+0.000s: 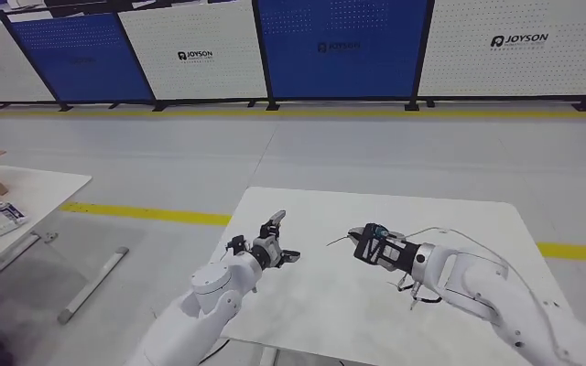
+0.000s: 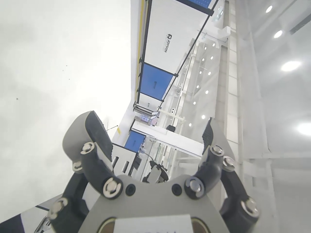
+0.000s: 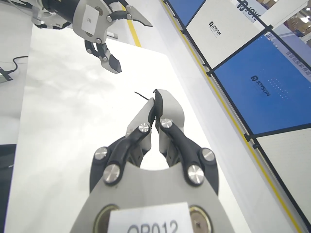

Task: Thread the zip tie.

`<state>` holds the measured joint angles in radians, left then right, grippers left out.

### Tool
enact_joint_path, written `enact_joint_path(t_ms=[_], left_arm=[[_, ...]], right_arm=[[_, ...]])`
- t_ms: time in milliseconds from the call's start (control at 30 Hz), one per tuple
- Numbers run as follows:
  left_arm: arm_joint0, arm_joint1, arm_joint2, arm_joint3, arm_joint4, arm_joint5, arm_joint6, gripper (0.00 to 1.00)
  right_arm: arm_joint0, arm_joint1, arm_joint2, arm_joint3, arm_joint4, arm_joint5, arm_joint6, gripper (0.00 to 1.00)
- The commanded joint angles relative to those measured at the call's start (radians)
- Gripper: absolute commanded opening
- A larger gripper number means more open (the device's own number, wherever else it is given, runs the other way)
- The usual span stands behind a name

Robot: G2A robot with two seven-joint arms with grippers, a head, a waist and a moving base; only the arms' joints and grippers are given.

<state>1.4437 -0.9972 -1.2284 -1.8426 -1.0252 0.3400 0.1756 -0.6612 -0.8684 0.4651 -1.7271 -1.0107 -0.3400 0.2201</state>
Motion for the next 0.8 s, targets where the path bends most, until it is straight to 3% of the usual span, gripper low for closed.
enact_joint_path(t_ms=[0,333,467,567,767], left_arm=[[0.001,0.0,0.0,0.0,0.001,0.0,0.0,1.0],[0.002,-0.005,0.007,-0.006,0.002,-0.005,-0.011,1.0],[0.001,-0.014,0.034,-0.015,0.047,-0.061,0.008,1.0],[-0.006,-0.021,0.069,-0.021,0.06,-0.041,0.01,1.0],[-0.03,-0.034,0.107,-0.025,0.017,0.0,0.033,1.0]], right_arm=[[-0.001,0.0,0.001,0.0,-0.001,0.0,0.0,0.0],[-0.007,-0.001,0.007,-0.001,-0.016,0.014,0.006,0.0],[-0.016,-0.016,0.024,-0.02,-0.048,0.068,0.052,0.0],[-0.009,-0.037,0.019,-0.024,-0.047,0.066,0.081,0.0],[0.034,-0.087,-0.024,0.002,-0.107,0.0,0.073,0.0]])
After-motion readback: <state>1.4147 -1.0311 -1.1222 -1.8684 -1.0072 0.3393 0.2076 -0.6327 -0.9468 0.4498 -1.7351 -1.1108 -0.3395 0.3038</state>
